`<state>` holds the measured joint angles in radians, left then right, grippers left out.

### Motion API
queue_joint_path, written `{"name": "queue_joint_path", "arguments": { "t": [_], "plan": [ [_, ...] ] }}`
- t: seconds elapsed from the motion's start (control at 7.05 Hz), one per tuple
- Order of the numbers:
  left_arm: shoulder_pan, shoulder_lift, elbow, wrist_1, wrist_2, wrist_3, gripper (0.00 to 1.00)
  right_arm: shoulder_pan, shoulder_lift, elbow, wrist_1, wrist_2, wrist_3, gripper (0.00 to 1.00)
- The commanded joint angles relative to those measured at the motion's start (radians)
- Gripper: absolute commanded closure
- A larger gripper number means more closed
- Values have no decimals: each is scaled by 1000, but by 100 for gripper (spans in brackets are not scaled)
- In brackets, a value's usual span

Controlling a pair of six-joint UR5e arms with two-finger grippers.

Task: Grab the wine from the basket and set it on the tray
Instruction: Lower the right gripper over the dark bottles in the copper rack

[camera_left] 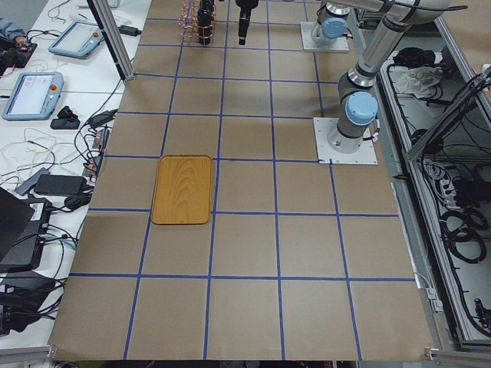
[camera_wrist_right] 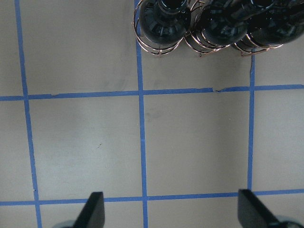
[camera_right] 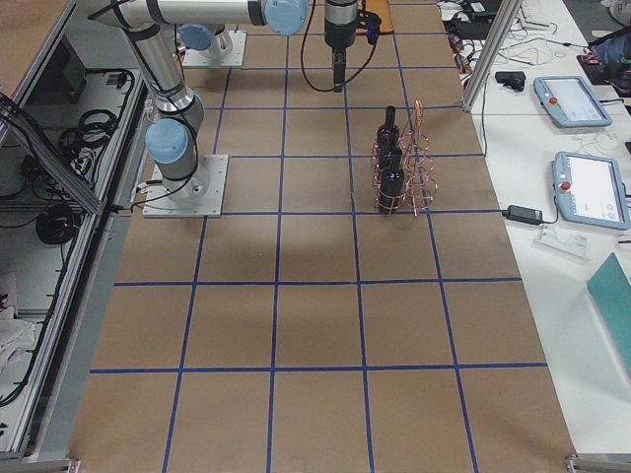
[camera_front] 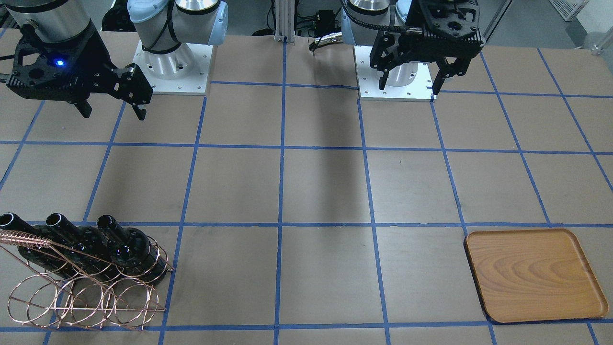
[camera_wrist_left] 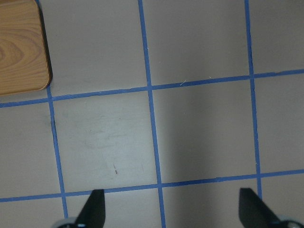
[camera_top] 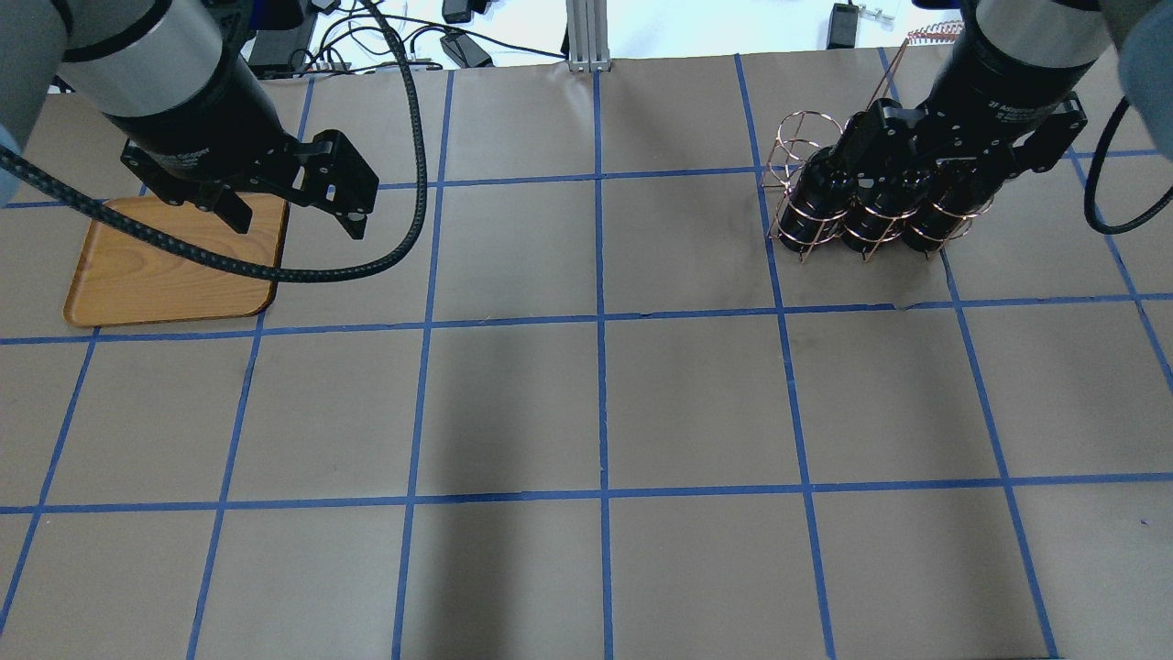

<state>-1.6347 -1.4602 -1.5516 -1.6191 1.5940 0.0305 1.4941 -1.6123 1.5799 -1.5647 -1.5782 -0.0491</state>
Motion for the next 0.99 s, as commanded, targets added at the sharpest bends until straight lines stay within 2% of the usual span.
{"name": "queue_joint_path", "arguments": {
  "t": [0.0, 0.43, 0.85],
  "plan": [
    [1, 6, -7, 7, -3, 0, 0, 0, -1, 0, -1, 0, 0, 0],
    [-2, 4, -10, 25, -2, -3, 0, -3, 2, -1, -12, 0, 2, 0],
    [0, 6, -8, 50, -2, -11, 0, -14, 5, -4, -73, -2, -58, 0]
  ]
}}
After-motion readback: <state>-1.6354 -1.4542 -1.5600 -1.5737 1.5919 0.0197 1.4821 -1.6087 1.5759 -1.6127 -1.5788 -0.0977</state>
